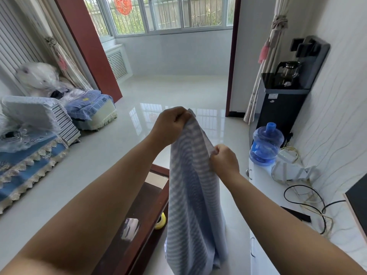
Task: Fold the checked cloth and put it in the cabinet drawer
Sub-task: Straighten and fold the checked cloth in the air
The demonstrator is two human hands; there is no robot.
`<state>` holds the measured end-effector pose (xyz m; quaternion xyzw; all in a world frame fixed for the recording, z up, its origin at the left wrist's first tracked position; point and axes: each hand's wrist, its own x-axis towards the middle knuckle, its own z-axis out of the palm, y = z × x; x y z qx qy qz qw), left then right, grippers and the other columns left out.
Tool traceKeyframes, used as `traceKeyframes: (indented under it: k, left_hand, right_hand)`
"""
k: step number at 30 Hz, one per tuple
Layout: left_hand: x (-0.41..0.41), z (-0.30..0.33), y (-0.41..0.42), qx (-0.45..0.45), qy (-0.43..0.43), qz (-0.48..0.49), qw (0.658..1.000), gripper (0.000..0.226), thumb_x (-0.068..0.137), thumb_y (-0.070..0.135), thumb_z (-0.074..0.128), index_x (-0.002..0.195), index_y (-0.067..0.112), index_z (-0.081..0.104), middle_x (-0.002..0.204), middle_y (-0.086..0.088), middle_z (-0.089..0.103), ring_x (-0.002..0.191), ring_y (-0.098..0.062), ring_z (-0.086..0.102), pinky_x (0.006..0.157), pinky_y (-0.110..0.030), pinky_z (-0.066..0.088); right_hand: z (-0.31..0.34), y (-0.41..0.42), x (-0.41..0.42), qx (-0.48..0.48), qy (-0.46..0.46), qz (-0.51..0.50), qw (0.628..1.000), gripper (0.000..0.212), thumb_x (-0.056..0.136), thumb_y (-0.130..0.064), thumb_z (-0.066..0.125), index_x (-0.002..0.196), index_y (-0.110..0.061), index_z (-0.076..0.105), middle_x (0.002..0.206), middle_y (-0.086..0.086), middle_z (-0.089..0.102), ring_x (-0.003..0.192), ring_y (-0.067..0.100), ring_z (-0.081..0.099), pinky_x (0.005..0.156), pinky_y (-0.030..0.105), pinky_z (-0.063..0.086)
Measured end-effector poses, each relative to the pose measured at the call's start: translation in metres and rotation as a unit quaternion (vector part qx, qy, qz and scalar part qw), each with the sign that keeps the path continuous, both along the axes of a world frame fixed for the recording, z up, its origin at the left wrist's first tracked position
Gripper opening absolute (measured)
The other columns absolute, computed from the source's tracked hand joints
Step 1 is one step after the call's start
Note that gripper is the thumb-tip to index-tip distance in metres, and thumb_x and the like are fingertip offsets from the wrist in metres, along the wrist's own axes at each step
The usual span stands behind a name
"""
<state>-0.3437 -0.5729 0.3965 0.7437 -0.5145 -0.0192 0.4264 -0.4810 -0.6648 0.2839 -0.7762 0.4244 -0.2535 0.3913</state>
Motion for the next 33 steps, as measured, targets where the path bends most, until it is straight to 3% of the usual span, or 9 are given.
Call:
traceKeyframes:
  k: [3, 6, 10, 15, 18, 20, 23, 26, 33]
  left_hand:
    - [-0.001, 0.008, 0.003, -0.009, 0.012, -0.003, 1.0, 0.03, 0.095, 0.014, 0.053, 0.069, -0.001, 0.054, 0.054, 0.007, 0.039, 0.049, -0.001, 0.034, 0.051, -0.017, 0.029]
    - [-0.002, 0.017, 0.006, -0.01, 0.019, -0.021, 1.0, 0.031, 0.096, 0.017, 0.052, 0.073, -0.004, 0.056, 0.06, -0.002, 0.044, 0.055, -0.005, 0.036, 0.054, -0.023, 0.032]
    - [-0.004, 0.035, 0.007, -0.044, 0.047, -0.028, 0.998, 0.029, 0.096, 0.015, 0.053, 0.071, 0.004, 0.06, 0.061, -0.001, 0.048, 0.056, -0.004, 0.039, 0.055, -0.021, 0.034]
    - [0.0, 0.044, 0.001, -0.059, 0.075, -0.016, 0.995, 0.029, 0.096, 0.018, 0.053, 0.077, -0.003, 0.061, 0.066, -0.008, 0.048, 0.063, -0.013, 0.041, 0.059, -0.025, 0.035]
    - [0.002, 0.041, -0.003, -0.064, 0.078, 0.003, 0.995, 0.029, 0.096, 0.017, 0.054, 0.077, -0.004, 0.061, 0.066, -0.008, 0.047, 0.061, -0.012, 0.04, 0.059, -0.025, 0.034]
    - [0.005, 0.04, -0.003, -0.072, 0.077, 0.01, 0.994, 0.031, 0.095, 0.017, 0.054, 0.075, -0.007, 0.058, 0.063, -0.007, 0.042, 0.058, -0.011, 0.035, 0.056, -0.025, 0.03]
    - [0.008, 0.039, -0.003, -0.074, 0.075, 0.013, 0.994, 0.033, 0.095, 0.017, 0.054, 0.074, -0.009, 0.055, 0.063, -0.007, 0.038, 0.057, -0.011, 0.032, 0.054, -0.025, 0.027]
    - [0.01, 0.04, 0.0, -0.088, 0.09, 0.016, 0.992, 0.034, 0.095, 0.018, 0.054, 0.073, -0.008, 0.054, 0.063, -0.005, 0.037, 0.057, -0.009, 0.032, 0.053, -0.023, 0.028]
    - [0.022, 0.053, 0.012, -0.142, 0.166, 0.005, 0.976, 0.03, 0.095, 0.02, 0.055, 0.066, 0.021, 0.062, 0.058, 0.016, 0.052, 0.061, -0.003, 0.046, 0.062, -0.018, 0.041]
  right_hand:
    - [-0.033, -0.012, -0.009, 0.13, 0.025, 0.019, 0.991, 0.019, 0.087, -0.022, 0.053, 0.072, -0.013, 0.056, 0.071, 0.006, 0.061, 0.076, 0.034, 0.065, 0.074, 0.048, 0.057]
    - [-0.056, -0.017, -0.014, 0.217, -0.029, -0.043, 0.975, 0.011, 0.09, -0.014, 0.053, 0.085, -0.007, 0.06, 0.081, 0.008, 0.061, 0.081, 0.037, 0.066, 0.08, 0.054, 0.055]
    - [-0.079, -0.021, -0.028, 0.411, -0.161, -0.15, 0.884, 0.009, 0.095, -0.006, 0.048, 0.098, -0.005, 0.056, 0.1, 0.012, 0.056, 0.069, 0.03, 0.062, 0.078, 0.049, 0.057]
    - [-0.084, -0.008, -0.031, 0.31, -0.247, -0.102, 0.912, 0.019, 0.098, -0.024, 0.047, 0.114, -0.013, 0.045, 0.111, 0.012, 0.061, 0.084, 0.019, 0.064, 0.074, 0.03, 0.053]
    - [-0.079, 0.013, -0.032, 0.191, -0.19, -0.017, 0.963, 0.064, 0.08, -0.071, 0.041, 0.116, -0.019, 0.031, 0.099, 0.002, 0.062, 0.08, 0.009, 0.063, 0.064, 0.012, 0.048]
    - [-0.084, 0.018, -0.035, 0.147, -0.152, 0.029, 0.977, 0.088, 0.062, -0.084, 0.048, 0.12, -0.021, 0.03, 0.098, -0.007, 0.06, 0.082, 0.004, 0.062, 0.066, 0.013, 0.048]
    - [-0.097, 0.012, -0.035, 0.123, -0.072, 0.049, 0.989, 0.053, 0.081, -0.05, 0.065, 0.12, -0.024, 0.041, 0.097, -0.005, 0.062, 0.086, 0.014, 0.064, 0.079, 0.036, 0.053]
    - [-0.105, 0.008, -0.034, 0.134, -0.024, 0.067, 0.988, 0.013, 0.085, -0.034, 0.066, 0.089, -0.036, 0.053, 0.089, -0.005, 0.066, 0.083, 0.016, 0.063, 0.078, 0.037, 0.053]
    - [-0.133, 0.008, -0.039, 0.18, 0.015, 0.046, 0.983, 0.018, 0.086, -0.018, 0.065, 0.069, -0.025, 0.063, 0.077, -0.006, 0.068, 0.082, 0.021, 0.064, 0.076, 0.032, 0.048]
